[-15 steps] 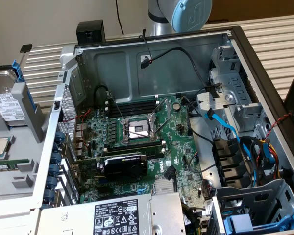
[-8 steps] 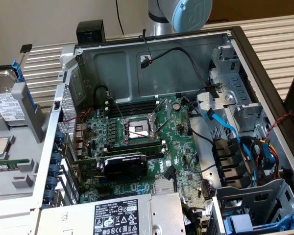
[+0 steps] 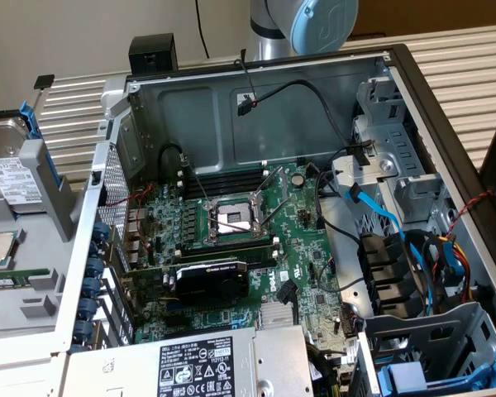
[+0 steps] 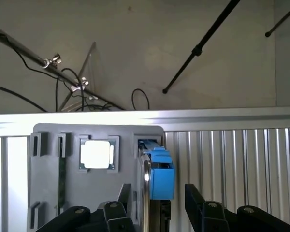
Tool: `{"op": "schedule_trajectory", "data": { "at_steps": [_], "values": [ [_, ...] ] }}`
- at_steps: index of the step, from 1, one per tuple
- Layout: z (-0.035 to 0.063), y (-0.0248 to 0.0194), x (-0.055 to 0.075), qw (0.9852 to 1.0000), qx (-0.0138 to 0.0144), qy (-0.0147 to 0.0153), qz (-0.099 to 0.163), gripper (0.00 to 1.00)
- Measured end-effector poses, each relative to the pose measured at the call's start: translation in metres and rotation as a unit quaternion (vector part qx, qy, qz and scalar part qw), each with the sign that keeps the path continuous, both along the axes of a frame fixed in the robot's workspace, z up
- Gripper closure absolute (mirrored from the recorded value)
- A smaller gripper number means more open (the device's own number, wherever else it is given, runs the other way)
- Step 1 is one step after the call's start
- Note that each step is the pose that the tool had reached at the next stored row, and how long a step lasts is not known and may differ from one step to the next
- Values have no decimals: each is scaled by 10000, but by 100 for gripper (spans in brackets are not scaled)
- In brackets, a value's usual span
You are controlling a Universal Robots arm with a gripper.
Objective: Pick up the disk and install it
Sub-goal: 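Pick up the disk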
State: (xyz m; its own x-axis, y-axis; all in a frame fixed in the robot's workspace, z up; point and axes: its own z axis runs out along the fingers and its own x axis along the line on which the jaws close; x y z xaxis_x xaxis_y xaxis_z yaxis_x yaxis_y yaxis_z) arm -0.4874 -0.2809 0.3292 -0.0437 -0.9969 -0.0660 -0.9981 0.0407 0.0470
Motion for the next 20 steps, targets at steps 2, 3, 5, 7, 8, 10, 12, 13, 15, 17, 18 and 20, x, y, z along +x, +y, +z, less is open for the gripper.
{"op": "schedule_trajectory", "data": {
  "at_steps": [2,3,5,7,8,10,12,13,15,17,18,20],
  "values": [
    [-17,0,-6,10000,27,12,0,44],
    [-25,0,-9,10000,40,19,0,44],
    [-40,0,-16,10000,61,38,0,44],
    [-57,0,-23,10000,77,62,-1,44],
    [-65,0,-26,9999,84,73,0,44],
    [-90,0,-30,9999,92,94,-1,44],
    [-121,0,-31,9999,96,109,-1,44],
    [-138,0,-31,9999,97,114,-1,44],
    [-175,0,-32,9999,99,123,-1,44],
    [-211,0,-32,9999,102,132,-1,44],
    [-229,0,-32,9999,103,137,-1,44],
    [-266,0,-32,9998,105,146,-1,44]
  ]
}}
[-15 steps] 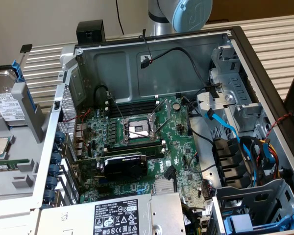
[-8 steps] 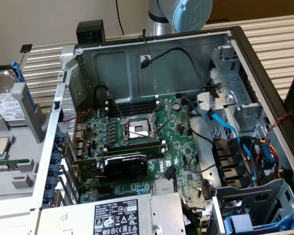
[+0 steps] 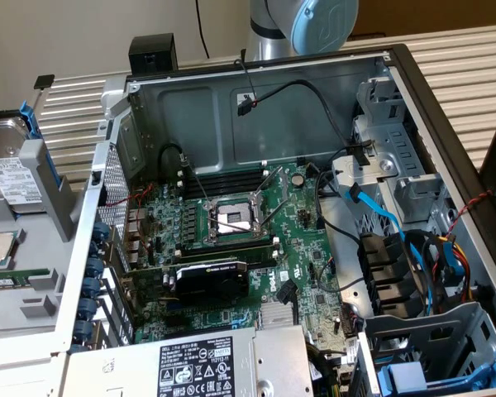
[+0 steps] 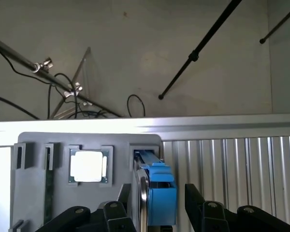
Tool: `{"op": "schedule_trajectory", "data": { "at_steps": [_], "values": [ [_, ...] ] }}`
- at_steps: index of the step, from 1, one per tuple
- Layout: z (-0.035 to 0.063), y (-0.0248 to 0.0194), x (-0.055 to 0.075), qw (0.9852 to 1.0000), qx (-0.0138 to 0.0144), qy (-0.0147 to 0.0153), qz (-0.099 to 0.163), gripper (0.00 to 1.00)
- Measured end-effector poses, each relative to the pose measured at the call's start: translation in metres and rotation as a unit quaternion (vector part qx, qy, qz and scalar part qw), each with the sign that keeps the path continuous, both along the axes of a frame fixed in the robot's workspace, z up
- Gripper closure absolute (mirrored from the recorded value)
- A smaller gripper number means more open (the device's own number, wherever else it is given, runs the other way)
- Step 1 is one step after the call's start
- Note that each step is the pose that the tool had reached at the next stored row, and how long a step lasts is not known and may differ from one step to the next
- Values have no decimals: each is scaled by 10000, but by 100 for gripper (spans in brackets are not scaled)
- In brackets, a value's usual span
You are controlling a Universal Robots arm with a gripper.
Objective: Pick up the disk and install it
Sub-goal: 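Pick up the disk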
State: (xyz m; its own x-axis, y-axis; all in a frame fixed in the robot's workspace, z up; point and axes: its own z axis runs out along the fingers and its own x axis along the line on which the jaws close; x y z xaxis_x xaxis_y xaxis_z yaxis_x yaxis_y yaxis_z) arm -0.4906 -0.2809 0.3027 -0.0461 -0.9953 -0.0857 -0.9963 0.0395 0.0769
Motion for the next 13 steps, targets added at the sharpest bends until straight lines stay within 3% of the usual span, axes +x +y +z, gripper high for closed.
{"op": "schedule_trajectory", "data": {
  "at_steps": [6,13],
  "values": [
    [-107,0,0,10000,10,20,0,44],
    [-174,-1,-16,10000,45,41,0,44]
  ]
}}
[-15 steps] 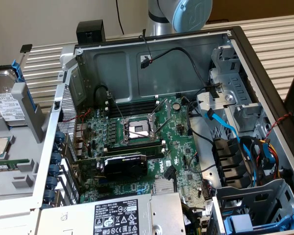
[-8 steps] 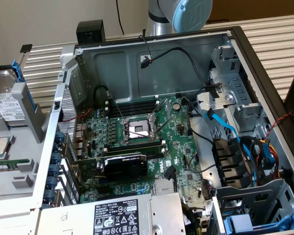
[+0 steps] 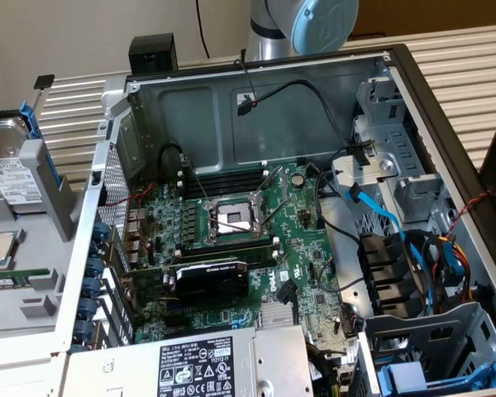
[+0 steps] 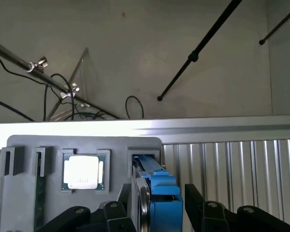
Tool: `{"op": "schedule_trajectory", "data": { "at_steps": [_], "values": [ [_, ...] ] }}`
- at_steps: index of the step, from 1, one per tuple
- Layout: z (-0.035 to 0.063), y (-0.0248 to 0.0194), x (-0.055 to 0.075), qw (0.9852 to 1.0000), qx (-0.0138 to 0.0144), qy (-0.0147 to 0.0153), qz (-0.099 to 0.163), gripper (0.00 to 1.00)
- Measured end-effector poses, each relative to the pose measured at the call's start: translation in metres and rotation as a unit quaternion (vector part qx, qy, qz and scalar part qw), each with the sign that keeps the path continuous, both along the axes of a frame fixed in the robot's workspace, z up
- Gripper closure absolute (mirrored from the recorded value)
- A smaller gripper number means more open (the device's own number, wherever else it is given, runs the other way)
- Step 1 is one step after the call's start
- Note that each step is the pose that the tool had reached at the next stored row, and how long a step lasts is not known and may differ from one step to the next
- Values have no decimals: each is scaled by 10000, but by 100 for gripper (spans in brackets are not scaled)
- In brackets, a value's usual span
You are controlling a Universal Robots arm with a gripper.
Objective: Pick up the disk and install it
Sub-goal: 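Pick up the disk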
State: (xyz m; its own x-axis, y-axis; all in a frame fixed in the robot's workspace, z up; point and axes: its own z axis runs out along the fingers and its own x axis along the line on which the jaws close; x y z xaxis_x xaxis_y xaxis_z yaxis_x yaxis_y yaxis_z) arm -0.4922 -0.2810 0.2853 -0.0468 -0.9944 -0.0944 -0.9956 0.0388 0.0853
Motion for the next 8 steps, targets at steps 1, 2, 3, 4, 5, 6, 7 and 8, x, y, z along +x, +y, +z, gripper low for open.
{"op": "schedule_trajectory", "data": {
  "at_steps": [1,2,3,4,5,6,7,8],
  "values": [
    [-4,0,-4,10000,1,0,0,44],
    [-6,0,-13,10000,2,0,0,44],
    [-8,0,-28,10000,2,0,0,44],
    [-8,0,-41,10000,2,0,0,44],
    [-9,0,-48,10000,3,0,1,44],
    [-9,0,-55,10000,3,-2,0,44],
    [-9,0,-57,10000,2,-5,1,44],
    [-10,0,-58,10000,2,-12,0,44]
  ]
}}
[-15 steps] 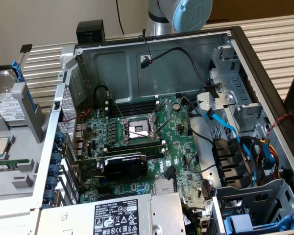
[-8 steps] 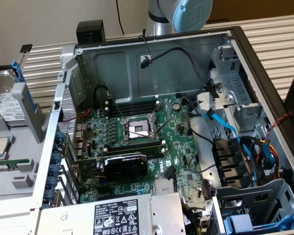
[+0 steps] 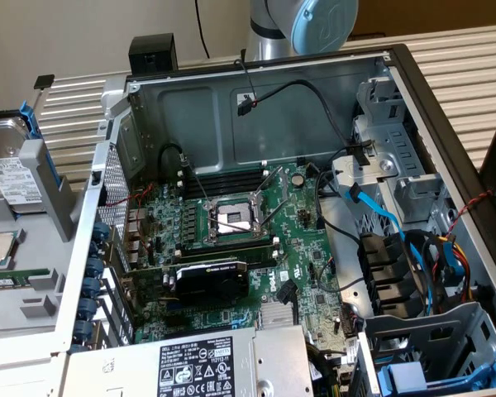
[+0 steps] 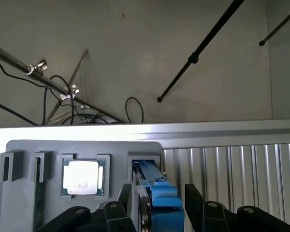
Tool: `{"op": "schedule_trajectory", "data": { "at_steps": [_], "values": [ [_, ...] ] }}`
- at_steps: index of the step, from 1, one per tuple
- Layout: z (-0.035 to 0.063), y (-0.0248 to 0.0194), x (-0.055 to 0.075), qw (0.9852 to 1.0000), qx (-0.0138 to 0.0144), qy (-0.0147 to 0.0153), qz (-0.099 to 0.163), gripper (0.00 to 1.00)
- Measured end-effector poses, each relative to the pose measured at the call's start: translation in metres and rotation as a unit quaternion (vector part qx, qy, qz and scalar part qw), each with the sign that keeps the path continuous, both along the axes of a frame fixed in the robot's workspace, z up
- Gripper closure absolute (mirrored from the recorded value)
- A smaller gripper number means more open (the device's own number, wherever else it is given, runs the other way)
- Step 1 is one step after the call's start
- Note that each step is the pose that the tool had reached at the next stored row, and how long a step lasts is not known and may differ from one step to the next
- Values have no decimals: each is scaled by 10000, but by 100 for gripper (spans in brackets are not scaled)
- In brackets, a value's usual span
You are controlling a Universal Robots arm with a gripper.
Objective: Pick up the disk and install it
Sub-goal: 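Pick up the disk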
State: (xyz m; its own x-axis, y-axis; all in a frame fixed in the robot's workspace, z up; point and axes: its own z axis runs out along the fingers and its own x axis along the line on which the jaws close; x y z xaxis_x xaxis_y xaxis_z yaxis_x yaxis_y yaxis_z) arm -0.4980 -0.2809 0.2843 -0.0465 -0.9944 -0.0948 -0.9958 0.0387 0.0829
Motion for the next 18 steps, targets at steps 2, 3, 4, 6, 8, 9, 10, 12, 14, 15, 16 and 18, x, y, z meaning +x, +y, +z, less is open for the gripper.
{"op": "schedule_trajectory", "data": {
  "at_steps": [2,3,4,6,8,9,10,12,14,15,16,18],
  "values": [
    [-2,0,-1,10000,1,-27,0,44],
    [-2,0,-1,10000,0,-44,0,44],
    [-2,0,-1,10000,1,-59,0,44],
    [-2,0,-1,10000,1,-73,0,44],
    [-3,-2,-2,10000,1,-79,-1,44],
    [-3,-4,-2,10000,1,-79,-1,44],
    [-3,-6,-2,10000,1,-79,-1,44],
    [-3,-10,-1,10000,0,-79,-1,44],
    [-3,-10,-1,10000,1,-79,-1,44],
    [-2,-11,-1,10000,1,-79,-1,44],
    [-3,-11,0,10000,1,-79,-1,44],
    [-3,-11,7,10000,1,-80,-1,44]
  ]
}}
